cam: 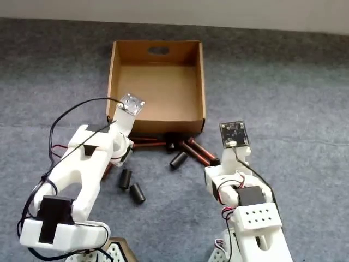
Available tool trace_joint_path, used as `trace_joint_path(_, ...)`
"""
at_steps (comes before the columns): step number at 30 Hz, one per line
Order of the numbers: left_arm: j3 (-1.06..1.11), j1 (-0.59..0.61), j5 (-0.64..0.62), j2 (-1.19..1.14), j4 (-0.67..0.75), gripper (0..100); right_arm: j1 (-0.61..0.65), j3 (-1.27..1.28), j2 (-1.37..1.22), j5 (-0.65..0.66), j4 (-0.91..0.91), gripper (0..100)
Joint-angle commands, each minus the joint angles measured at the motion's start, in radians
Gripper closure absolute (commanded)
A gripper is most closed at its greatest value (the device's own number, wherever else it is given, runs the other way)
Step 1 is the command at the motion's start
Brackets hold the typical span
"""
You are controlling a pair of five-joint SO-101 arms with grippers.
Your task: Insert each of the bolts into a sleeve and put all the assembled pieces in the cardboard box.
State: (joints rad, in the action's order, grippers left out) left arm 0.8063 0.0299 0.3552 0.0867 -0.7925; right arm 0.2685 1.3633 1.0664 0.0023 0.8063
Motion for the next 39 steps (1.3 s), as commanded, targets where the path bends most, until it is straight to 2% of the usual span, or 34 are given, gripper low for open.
trace_joint_path(1, -0.013, -0.008, -0.005, -0.004, -0.005, 99, -0.002, -0.004, 0.019, 0.015, -0.015, 99.3)
trace_joint_path(5, -0.019, -0.008, -0.005, -0.004, -0.005, 98, -0.002, -0.004, 0.019, 0.017, -0.015, 99.3)
trace_joint_path(9, -0.012, -0.007, -0.003, 0.03, -0.008, 87, -0.002, -0.004, 0.019, 0.018, -0.015, 99.3)
trace_joint_path(11, -0.001, -0.007, -0.003, 0.082, -0.032, 85, -0.002, -0.004, 0.019, 0.018, -0.015, 99.3)
trace_joint_path(18, 0.081, -0.008, 0.006, 0.229, -0.064, 87, -0.004, -0.004, 0.019, 0.018, -0.015, 99.3)
trace_joint_path(23, 0.082, -0.004, 0.037, 0.163, -0.063, 87, -0.005, -0.002, 0.019, 0.018, -0.015, 99.3)
trace_joint_path(32, -0.071, -0.007, 0.037, -0.031, -0.064, 87, -0.005, -0.002, 0.019, 0.018, -0.015, 99.3)
trace_joint_path(37, -0.087, -0.007, 0.035, -0.035, -0.061, 99, -0.004, -0.002, 0.019, 0.018, -0.015, 99.3)
trace_joint_path(39, -0.091, -0.005, 0.034, -0.035, -0.043, 99, -0.004, -0.002, 0.019, 0.018, -0.015, 99.3)
